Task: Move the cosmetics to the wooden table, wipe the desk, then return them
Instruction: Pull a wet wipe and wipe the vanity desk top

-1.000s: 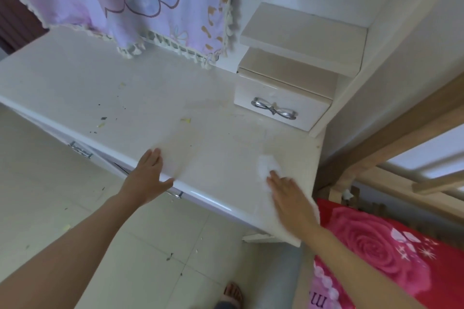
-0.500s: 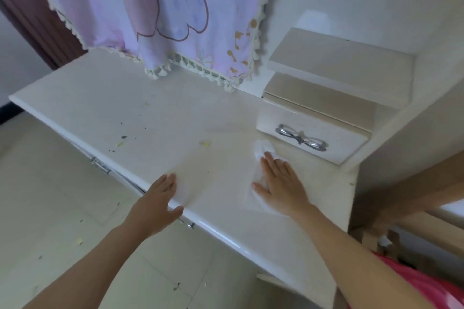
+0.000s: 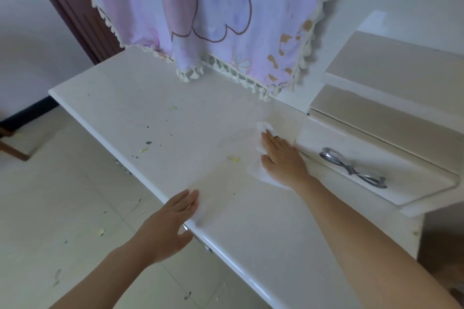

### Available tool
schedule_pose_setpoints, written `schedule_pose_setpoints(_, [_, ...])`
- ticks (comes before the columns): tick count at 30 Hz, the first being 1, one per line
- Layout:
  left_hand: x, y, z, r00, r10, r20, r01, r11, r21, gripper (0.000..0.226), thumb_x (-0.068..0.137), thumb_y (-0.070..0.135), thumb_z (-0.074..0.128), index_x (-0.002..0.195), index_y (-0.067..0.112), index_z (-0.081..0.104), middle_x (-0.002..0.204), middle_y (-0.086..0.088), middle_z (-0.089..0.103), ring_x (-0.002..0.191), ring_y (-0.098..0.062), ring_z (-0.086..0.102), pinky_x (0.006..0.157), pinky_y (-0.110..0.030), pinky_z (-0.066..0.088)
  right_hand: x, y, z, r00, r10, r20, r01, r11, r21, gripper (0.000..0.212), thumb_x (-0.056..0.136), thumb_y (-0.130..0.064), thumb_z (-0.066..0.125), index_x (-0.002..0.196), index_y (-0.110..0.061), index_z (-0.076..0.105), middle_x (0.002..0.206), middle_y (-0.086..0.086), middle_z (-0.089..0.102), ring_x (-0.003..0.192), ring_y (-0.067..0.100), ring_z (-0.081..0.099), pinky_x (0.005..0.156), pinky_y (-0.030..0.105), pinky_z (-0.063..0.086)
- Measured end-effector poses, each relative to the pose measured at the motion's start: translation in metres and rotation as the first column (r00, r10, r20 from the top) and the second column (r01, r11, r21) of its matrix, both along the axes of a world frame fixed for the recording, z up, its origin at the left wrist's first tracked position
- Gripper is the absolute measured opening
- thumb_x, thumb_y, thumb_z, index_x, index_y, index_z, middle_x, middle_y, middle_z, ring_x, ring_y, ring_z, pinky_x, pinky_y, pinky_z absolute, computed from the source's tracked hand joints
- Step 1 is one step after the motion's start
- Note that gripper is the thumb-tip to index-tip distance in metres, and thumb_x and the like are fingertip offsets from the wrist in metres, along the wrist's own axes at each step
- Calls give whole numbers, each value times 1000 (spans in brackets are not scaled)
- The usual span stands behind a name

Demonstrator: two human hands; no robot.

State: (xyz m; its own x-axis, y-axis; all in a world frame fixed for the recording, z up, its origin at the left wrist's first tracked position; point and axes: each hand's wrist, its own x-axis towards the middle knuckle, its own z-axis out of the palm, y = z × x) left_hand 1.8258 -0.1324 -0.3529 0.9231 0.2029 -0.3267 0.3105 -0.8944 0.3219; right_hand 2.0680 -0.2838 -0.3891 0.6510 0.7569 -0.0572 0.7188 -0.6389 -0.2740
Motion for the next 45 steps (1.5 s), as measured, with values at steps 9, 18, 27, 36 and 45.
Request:
schedule_pose_setpoints(9, [-50,5,-13,856,298,422,-333,943,11,54,74,25,33,108,-4,64,112,-19,65,112,-10,42,88,-21,46,-106,70,-5,902,430,34,-431,895,111,52,78,-18,38,124,0,52,129,17,55,106,29,59,92,34,45])
schedule_pose_setpoints(18, [-72,22,3,799,445,405,-541,826,159,54,73,25,30,101,-6,64,101,-23,65,101,-29,42,70,-54,52,-161,57,6,861,504,-73,-502,864,45,64,83,-6,51,140,1,23,145,19,33,125,32,39,108,33,23])
schedule_pose_setpoints(27, [-45,36,-4,844,418,336,-457,888,42,42,72,11,41,103,-6,63,103,-22,65,96,-42,61,72,-50,53,-99,-43,-1,977,-205,64,212,967,-143,71,93,-49,15,114,4,58,125,24,55,105,35,61,92,41,45])
schedule_pose_setpoints(36, [-23,117,-20,795,495,350,-513,857,-45,41,87,0,49,128,-3,47,138,-19,44,131,-36,36,104,-50,35,-71,19,-1,910,-399,109,409,909,-83,88,76,-55,12,135,6,34,143,27,32,125,41,41,107,48,28])
schedule_pose_setpoints(45, [2,225,-28,902,354,248,-390,914,111,50,98,19,29,145,9,16,155,-3,7,144,-14,2,116,-30,8,-39,122,-9,960,-241,141,249,968,-41,78,80,-50,21,129,6,45,138,24,42,116,39,52,98,49,40])
